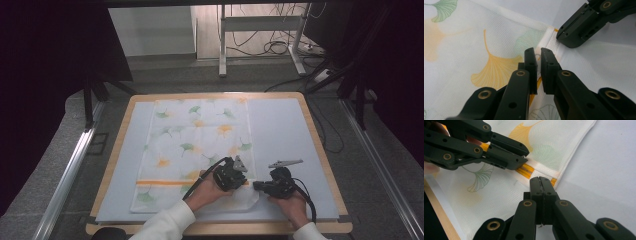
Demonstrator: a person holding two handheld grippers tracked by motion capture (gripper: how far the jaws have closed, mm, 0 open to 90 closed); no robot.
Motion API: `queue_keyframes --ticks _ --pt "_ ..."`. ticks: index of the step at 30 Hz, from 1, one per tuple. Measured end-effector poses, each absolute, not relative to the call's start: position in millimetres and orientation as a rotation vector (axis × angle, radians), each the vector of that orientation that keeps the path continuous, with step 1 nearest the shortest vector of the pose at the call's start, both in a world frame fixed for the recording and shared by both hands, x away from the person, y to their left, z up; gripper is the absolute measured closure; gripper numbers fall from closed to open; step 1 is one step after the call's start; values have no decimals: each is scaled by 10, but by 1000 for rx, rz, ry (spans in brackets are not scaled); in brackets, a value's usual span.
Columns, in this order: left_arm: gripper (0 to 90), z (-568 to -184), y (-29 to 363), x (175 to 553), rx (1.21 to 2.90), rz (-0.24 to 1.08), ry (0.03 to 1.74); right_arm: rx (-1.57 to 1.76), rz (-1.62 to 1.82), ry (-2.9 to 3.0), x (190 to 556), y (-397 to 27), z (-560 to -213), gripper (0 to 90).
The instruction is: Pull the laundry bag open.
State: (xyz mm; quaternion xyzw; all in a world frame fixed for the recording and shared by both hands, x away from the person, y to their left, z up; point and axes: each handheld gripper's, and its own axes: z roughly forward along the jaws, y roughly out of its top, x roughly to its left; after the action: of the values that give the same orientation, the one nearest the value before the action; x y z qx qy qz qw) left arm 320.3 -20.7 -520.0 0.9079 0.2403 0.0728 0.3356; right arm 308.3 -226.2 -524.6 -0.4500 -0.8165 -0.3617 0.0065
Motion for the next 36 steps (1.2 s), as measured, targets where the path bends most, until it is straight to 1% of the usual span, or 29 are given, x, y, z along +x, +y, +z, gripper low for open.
queue_keyframes --ticks 36 --pt "850 -5218 208 3182 2352 169 700 -1407 -1141 -2551 3081 -2268 -5251 894"
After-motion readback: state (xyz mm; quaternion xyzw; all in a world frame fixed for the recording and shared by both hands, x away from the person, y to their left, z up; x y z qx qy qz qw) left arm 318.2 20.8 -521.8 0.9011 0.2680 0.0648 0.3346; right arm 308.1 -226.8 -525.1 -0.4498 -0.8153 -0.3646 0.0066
